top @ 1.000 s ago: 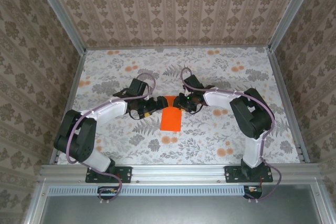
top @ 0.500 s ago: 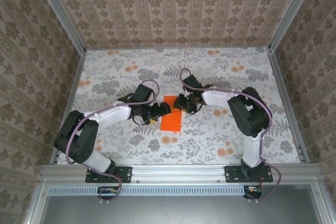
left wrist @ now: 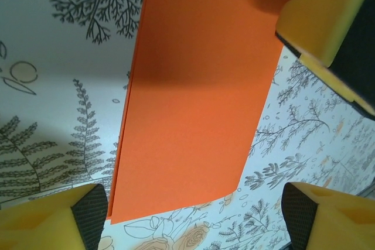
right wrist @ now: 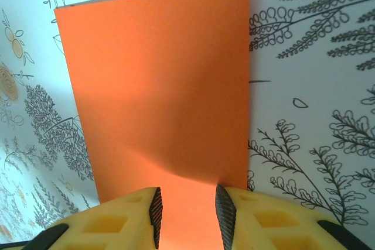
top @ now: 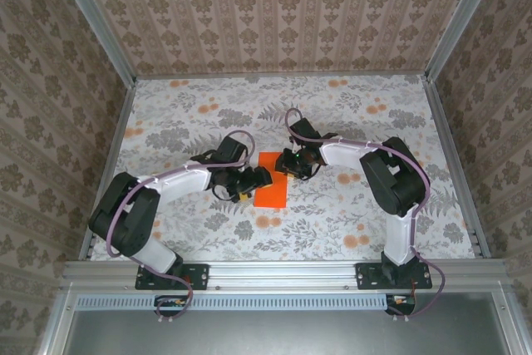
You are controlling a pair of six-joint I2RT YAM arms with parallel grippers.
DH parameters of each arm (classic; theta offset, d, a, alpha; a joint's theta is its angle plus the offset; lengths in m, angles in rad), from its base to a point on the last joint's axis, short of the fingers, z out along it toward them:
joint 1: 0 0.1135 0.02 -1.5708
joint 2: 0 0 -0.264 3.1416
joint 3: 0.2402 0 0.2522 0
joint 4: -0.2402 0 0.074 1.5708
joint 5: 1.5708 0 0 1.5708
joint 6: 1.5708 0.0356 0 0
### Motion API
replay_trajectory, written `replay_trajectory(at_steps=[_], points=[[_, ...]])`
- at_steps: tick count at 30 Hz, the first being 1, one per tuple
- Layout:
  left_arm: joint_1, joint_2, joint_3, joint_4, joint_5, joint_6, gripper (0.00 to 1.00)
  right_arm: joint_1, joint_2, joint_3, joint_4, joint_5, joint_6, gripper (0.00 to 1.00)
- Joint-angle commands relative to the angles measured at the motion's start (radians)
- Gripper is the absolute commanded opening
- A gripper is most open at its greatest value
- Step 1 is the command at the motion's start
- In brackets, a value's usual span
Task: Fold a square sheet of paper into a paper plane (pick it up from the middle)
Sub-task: Fold the triangle a second time at the center of the table.
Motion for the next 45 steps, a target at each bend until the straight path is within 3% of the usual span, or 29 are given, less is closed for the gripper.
replay_trajectory(at_steps=[1,13,23,27,36,45], points=[[-0.014,0.017,0.010,-0.075,-0.008,-0.007,0.79,-0.013,0.050,-0.028,-0.067,0.035,0.014,0.35],[-0.048,0.069,0.038,-0.062,0.023,0.002,0.77,-0.019,0.052,-0.041,-0.063,0.022,0.014,0.35],[-0.054,0.073,0.049,-0.049,0.037,0.014,0.65,-0.019,0.055,-0.041,-0.063,0.013,0.012,0.35],[-0.051,0.064,0.050,-0.046,0.030,0.032,0.64,-0.019,0.058,-0.042,-0.065,0.012,0.012,0.34],[0.012,0.079,0.005,0.151,0.121,0.085,0.68,-0.019,0.056,-0.042,-0.057,-0.005,0.007,0.35],[0.051,0.110,-0.047,0.268,0.174,0.082,0.67,-0.030,0.042,-0.024,-0.025,-0.112,0.001,0.35]])
